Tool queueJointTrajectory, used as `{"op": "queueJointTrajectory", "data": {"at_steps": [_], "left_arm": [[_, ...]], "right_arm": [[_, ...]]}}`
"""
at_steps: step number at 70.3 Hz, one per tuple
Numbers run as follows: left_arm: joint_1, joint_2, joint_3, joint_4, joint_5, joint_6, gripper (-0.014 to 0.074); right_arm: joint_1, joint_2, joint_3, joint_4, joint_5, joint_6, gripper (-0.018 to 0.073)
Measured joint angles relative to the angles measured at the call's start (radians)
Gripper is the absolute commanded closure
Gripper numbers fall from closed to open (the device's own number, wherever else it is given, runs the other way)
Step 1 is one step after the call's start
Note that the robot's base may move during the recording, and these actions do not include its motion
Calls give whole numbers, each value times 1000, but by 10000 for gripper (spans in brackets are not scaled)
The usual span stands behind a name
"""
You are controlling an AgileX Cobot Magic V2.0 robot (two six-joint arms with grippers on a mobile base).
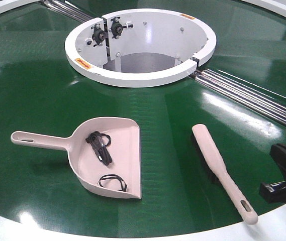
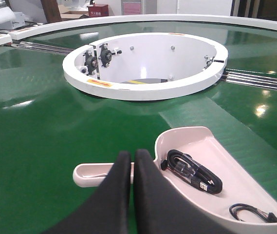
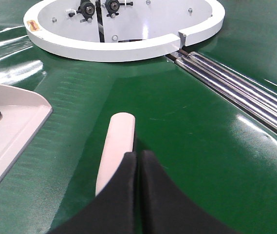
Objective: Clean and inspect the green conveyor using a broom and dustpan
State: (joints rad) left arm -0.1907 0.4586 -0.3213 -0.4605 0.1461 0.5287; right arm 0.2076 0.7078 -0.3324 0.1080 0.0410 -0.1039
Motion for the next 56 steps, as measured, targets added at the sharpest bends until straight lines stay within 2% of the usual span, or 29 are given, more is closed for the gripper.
{"op": "queueJointTrajectory", "data": {"at_steps": [10,18,21,30,33,56], "left_arm": [[0,0,15,4,1,0,603],[0,-1,16,83,0,-26,603],[4,-1,17,131,0,-75,603],[40,-30,29,289,1,-295,603],[62,-53,42,316,1,-332,603],[207,-328,252,342,-1,-364,603]], "right_arm": [[0,0,0,0,1,0,563],[0,0,0,0,2,0,563],[0,0,0,0,2,0,563],[0,0,0,0,2,0,563],[0,0,0,0,2,0,563],[0,0,0,0,2,0,563]]}}
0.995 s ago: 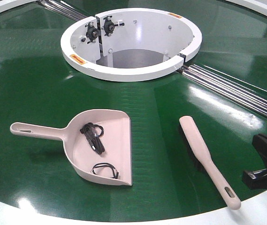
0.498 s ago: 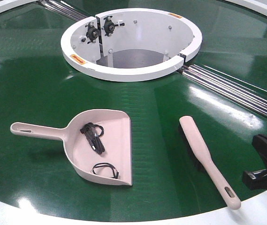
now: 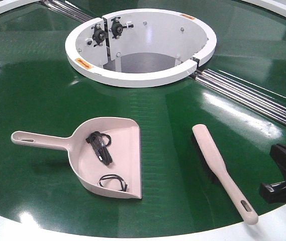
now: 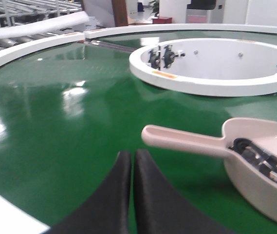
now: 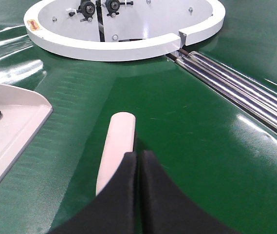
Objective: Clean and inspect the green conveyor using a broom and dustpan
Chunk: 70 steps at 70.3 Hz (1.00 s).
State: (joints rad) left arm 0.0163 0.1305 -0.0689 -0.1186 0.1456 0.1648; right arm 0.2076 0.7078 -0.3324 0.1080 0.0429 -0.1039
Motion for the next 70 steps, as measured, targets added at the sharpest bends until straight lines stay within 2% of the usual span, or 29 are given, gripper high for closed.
{"op": "queueJointTrajectory", "data": {"at_steps": [6,14,22,70], "left_arm": [[15,-74,75,0,3,0,603],[16,-136,93,20,24,0,603],[16,-141,96,41,52,0,603],[16,-141,96,44,54,0,603]], "right_arm": [[0,0,0,0,0,0,563],[0,0,0,0,0,0,563],[0,0,0,0,1,0,563],[0,0,0,0,1,0,563]]}}
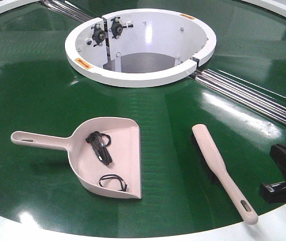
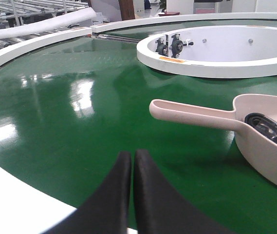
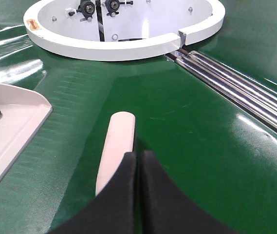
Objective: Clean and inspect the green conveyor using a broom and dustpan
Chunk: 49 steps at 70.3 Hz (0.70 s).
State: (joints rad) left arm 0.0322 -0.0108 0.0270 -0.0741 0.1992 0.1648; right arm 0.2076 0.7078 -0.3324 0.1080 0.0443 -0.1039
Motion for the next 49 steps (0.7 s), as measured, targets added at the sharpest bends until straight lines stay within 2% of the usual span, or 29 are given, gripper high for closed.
{"op": "queueJointTrajectory", "data": {"at_steps": [16,33,39,49], "left_arm": [[0,0,0,0,0,0,603],[0,0,0,0,0,0,603],[0,0,0,0,0,0,603],[1,0,0,0,0,0,603]], "right_arm": [[0,-68,0,0,10,-7,563],[0,-241,19,0,92,-110,563],[-16,-305,74,3,49,-115,563],[-102,-429,224,51,-80,-104,563]]}}
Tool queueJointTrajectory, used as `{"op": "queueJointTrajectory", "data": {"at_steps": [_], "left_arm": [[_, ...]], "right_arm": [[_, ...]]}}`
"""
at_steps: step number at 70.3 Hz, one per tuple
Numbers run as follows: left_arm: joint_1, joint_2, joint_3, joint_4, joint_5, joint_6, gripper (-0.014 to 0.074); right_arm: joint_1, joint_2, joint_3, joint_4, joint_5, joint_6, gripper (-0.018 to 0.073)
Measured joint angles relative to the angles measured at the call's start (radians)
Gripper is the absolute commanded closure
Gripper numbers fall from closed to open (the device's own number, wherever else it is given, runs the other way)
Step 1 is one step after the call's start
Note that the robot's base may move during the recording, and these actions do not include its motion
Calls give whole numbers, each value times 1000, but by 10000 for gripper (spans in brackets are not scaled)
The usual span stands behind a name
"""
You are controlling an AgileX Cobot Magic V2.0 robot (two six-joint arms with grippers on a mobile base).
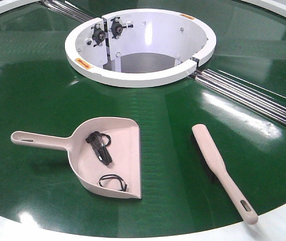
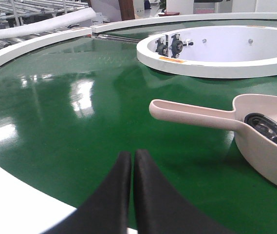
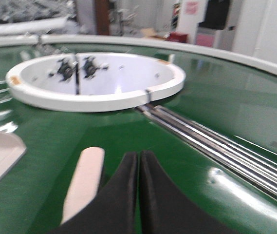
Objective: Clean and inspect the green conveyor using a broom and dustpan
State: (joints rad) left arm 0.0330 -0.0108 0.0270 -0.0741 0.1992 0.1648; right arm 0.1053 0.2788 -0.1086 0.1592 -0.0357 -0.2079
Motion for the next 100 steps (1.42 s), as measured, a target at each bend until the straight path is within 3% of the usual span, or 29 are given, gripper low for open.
{"op": "queueJointTrajectory", "data": {"at_steps": [13,24,100], "left_arm": [[0,0,0,0,0,0,603],[0,0,0,0,0,0,603],[0,0,0,0,0,0,603]], "right_arm": [[-53,-170,136,26,-65,33,563],[-53,-285,136,-4,36,47,563],[-53,-290,136,-17,57,48,563]]}}
